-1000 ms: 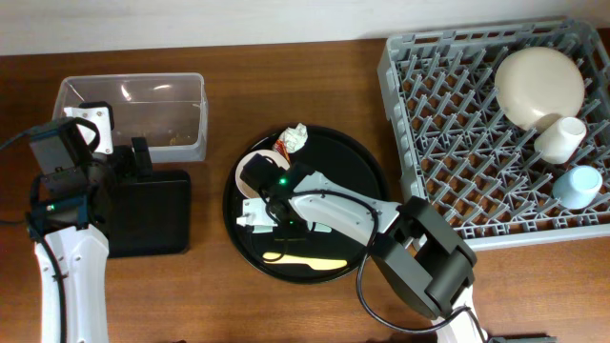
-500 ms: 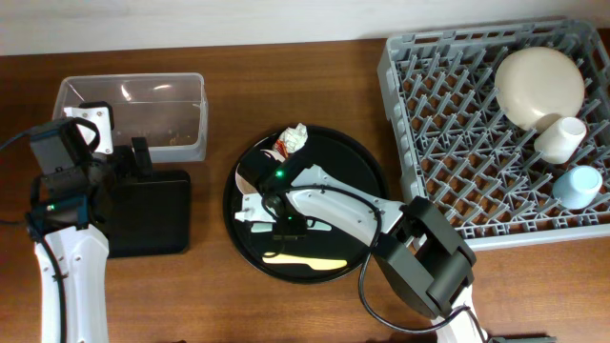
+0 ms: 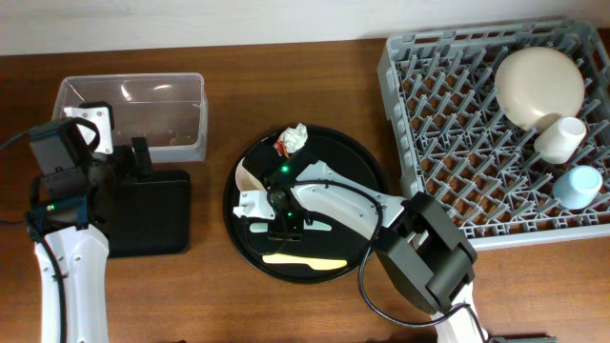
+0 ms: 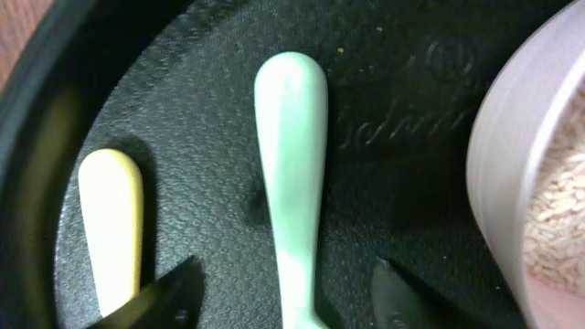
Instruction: Sort waste into correct bins and load items into the dishwasher rack
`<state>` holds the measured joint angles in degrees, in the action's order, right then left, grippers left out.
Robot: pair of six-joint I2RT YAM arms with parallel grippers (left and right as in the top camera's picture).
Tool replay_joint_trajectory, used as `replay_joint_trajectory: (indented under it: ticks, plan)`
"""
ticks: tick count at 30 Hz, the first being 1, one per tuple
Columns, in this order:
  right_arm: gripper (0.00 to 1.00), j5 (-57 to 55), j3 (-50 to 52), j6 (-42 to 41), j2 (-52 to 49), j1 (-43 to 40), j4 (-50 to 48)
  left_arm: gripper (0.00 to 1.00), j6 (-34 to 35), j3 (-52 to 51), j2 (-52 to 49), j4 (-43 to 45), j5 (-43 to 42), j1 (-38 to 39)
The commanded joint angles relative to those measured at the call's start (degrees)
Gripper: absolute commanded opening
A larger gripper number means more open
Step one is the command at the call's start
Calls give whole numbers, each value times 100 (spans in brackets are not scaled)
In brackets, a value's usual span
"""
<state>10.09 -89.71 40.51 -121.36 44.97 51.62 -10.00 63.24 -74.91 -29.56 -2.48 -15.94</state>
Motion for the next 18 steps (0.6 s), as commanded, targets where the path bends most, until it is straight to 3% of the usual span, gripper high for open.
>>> replay_joint_trajectory:
  ticks: [1,12,18]
  plan:
    - [69,114,48,-24,-138,-4,-52,99,72,120,-2,11,37,-26]
    - [66,107,48,-24,-289,-4,-140,99,72,120,-2,11,35,-26]
    - [47,109,74,-31,-289,-4,-234,99,72,120,-2,11,35,-26]
